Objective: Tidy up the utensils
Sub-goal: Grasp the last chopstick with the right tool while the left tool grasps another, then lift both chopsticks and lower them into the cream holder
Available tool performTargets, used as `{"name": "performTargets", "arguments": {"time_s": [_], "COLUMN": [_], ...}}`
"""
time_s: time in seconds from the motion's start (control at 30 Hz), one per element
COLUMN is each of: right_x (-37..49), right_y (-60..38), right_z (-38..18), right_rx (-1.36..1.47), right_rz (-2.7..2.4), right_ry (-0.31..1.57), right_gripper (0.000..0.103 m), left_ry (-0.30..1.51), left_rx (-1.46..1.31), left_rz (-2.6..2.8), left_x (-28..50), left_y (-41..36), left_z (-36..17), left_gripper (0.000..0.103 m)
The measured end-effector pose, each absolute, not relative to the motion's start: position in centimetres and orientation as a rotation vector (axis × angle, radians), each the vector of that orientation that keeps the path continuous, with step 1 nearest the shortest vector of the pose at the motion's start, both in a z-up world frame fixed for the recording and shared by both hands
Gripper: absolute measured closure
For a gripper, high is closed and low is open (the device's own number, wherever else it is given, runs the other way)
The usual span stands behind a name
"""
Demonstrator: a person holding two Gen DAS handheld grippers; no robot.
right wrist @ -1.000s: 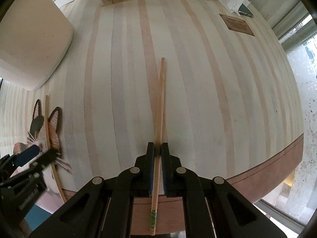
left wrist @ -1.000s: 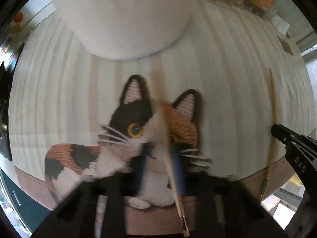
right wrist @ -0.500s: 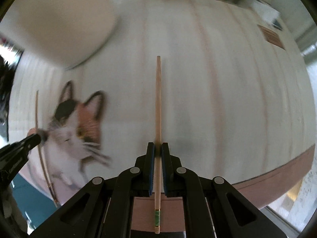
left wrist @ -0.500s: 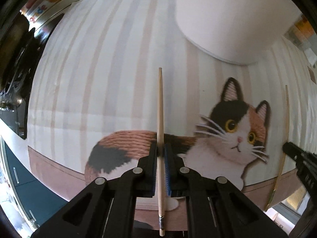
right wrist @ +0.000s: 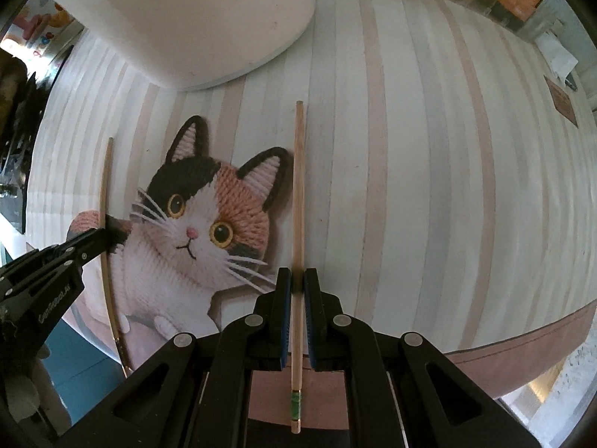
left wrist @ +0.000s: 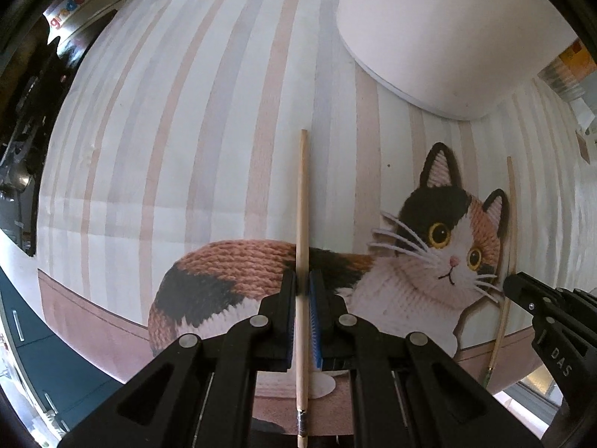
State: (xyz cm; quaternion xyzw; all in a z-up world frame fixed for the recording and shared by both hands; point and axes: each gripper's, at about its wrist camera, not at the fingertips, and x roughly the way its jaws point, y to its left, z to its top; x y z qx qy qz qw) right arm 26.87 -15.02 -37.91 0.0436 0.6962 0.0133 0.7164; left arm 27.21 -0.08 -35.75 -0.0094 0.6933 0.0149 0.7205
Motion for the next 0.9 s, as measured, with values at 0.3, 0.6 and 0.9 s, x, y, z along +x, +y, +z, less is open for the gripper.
{"name": "performTargets", "arguments": {"time_s": [0.3,0.6,0.9], "right_x": [30.2,32.4,32.3], "right_y": [-13.4,-14.2,-13.7], "right_z": [-38.3,-37.7,-37.5], "right_rx": [0.086,0.054,0.064], "right_rz": [-0.035,-0.007,-0.034], "right_ry": [1.506,1.562,1.507], "right_gripper": [0.096,0.096,0.096], "left_ry": [1.516,1.534,1.489], "left_rx": [0.015,0.043,-0.001], "left_rz": [0.022,-0.018,0.015], "left_x": [28.5,29.1,29.0], "left_y": [-1.5,-2.1,-1.3], "left_z": [-35.5,-35.8,-35.4], "left_gripper": [0.098,0.098,0.098]}}
